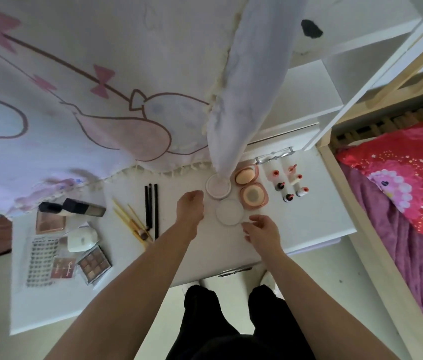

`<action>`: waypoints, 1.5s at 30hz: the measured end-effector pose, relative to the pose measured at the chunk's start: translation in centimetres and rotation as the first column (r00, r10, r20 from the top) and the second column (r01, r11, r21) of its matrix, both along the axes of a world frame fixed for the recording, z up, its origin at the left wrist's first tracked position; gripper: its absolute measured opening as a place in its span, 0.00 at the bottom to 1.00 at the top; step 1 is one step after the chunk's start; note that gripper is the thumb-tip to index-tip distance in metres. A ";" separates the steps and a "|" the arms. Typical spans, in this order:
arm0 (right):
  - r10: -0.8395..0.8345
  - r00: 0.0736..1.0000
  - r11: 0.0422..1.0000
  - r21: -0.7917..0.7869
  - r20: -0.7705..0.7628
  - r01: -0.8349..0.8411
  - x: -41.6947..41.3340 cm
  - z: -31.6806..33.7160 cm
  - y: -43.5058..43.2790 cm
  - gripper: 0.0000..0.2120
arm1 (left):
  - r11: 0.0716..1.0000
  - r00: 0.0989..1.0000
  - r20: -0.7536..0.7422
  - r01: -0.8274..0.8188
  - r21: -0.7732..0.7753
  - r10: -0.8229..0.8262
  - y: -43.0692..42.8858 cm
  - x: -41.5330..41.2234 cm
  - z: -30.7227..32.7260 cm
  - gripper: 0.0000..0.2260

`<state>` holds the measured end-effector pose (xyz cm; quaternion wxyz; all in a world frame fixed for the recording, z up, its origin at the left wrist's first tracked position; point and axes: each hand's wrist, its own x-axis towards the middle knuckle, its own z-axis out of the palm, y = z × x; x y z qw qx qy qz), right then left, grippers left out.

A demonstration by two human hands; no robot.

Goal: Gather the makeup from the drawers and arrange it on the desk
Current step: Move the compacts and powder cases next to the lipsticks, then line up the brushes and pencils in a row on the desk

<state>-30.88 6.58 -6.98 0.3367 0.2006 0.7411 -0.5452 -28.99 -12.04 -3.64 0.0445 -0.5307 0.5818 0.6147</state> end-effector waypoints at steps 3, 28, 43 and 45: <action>0.115 0.989 0.993 0.046 -0.088 -0.111 -0.5 1.7 0.1 0.08 | 0.914 0.970 0.049 0.240 -0.327 -0.237 -0.1 2.6 2.3 0.11; 0.858 0.432 0.499 0.258 -0.276 -0.827 11.5 5.8 -18.4 0.15 | 0.736 0.915 0.395 0.321 -0.596 -0.080 -14.1 30.9 3.6 0.24; 0.984 0.078 0.165 0.652 -0.161 -0.740 18.3 4.0 -33.6 0.33 | 0.668 0.856 0.307 0.516 -0.536 -0.415 -27.0 30.2 -1.5 0.28; 0.985 0.100 0.167 0.666 -0.138 -0.727 18.3 3.8 -33.7 0.29 | 0.665 0.842 0.308 0.539 -0.517 -0.442 -27.7 29.6 -1.5 0.29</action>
